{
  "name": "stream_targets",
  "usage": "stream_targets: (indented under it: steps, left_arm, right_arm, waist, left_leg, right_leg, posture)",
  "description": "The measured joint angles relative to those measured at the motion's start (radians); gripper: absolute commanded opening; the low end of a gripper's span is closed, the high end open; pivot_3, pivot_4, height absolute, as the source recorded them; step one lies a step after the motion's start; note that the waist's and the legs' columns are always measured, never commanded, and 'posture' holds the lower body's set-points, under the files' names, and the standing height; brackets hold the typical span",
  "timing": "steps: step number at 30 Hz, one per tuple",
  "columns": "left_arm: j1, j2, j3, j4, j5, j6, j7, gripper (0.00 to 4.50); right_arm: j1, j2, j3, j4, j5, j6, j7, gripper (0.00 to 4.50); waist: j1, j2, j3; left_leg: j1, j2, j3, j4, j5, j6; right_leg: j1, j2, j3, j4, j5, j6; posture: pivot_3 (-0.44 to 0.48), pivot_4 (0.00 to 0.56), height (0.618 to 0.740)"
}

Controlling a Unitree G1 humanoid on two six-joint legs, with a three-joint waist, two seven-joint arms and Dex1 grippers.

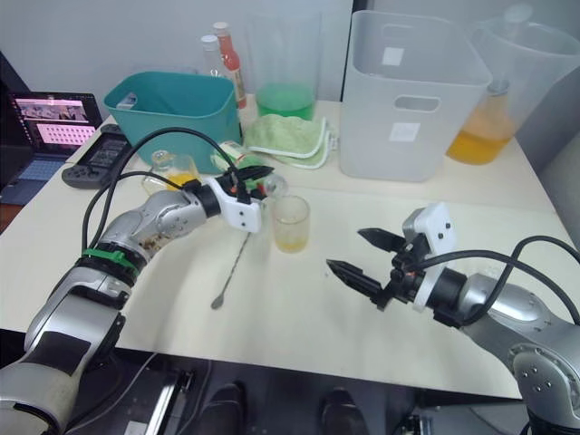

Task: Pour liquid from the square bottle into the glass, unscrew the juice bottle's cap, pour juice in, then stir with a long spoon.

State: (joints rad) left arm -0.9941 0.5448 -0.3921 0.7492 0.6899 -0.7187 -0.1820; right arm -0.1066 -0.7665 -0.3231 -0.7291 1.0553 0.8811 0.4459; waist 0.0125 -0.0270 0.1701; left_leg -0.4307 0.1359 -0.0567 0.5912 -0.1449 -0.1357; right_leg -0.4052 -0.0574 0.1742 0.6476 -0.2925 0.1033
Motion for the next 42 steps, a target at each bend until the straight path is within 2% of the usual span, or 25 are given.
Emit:
stream_targets:
  steps: [24, 42]
  left_arm:
    - [0.000, 0.022, -0.045, -0.071, 0.171, 0.003, 0.154, 1.50]
    - [0.000, 0.013, -0.047, -0.059, 0.131, 0.055, 0.119, 1.50]
  right_arm:
    - [-0.056, 0.016, 0.043, 0.013, 0.008, -0.025, -0.045, 4.49]
    - [-0.077, 0.016, 0.056, 0.016, 0.009, -0.025, -0.056, 4.49]
  waist:
    - [0.002, 0.000, 0.000]
    - [0.002, 0.000, 0.000]
  left_leg:
    - [0.001, 0.000, 0.000, 0.000, 0.000, 0.000]
    - [0.001, 0.000, 0.000, 0.000, 0.000, 0.000]
  right_leg:
    - [0.000, 0.000, 0.000, 0.001, 0.000, 0.000]
    - [0.000, 0.000, 0.000, 0.001, 0.000, 0.000]
  posture:
    - [0.000, 0.150, 0.733]
    - [0.000, 0.150, 0.733]
